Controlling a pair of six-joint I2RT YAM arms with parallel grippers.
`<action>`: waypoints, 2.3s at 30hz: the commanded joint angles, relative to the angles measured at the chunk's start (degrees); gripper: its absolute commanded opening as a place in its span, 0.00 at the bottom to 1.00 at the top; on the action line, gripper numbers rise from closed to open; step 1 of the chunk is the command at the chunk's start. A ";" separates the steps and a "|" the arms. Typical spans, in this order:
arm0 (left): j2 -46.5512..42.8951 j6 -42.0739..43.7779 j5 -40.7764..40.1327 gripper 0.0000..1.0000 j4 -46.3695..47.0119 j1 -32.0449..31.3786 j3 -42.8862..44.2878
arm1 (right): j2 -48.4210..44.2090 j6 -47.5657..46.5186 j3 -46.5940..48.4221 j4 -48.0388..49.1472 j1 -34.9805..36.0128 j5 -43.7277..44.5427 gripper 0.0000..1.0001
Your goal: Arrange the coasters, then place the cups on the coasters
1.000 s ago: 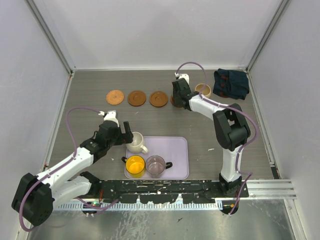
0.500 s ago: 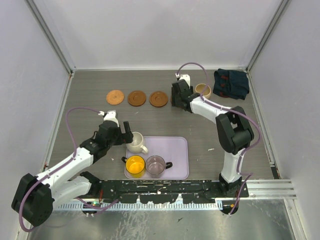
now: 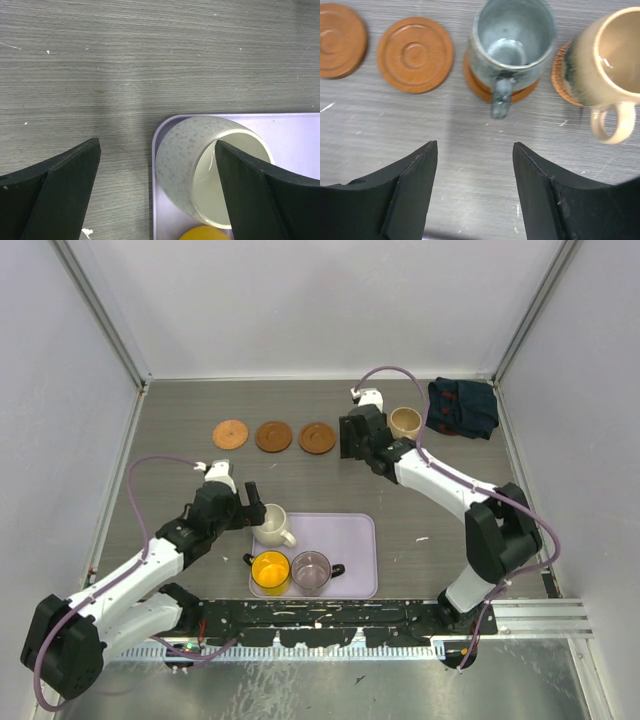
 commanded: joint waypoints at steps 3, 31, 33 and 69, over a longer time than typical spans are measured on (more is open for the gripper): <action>-3.51 -0.87 1.07 0.98 0.15 -0.22 0.35 | -8.34 -3.29 -2.68 1.63 1.27 -17.90 0.65; -8.97 -3.65 2.38 0.98 -2.13 -0.30 -0.13 | -5.83 -9.09 -0.74 -9.70 18.29 -40.60 0.75; -9.04 -3.90 2.10 0.98 -2.18 -0.30 -0.22 | -4.96 -9.08 -0.47 -10.06 19.62 -40.70 0.75; -10.62 -4.33 0.39 0.99 -2.18 -0.23 -1.73 | 8.55 -4.01 3.98 -10.82 28.24 -25.82 0.58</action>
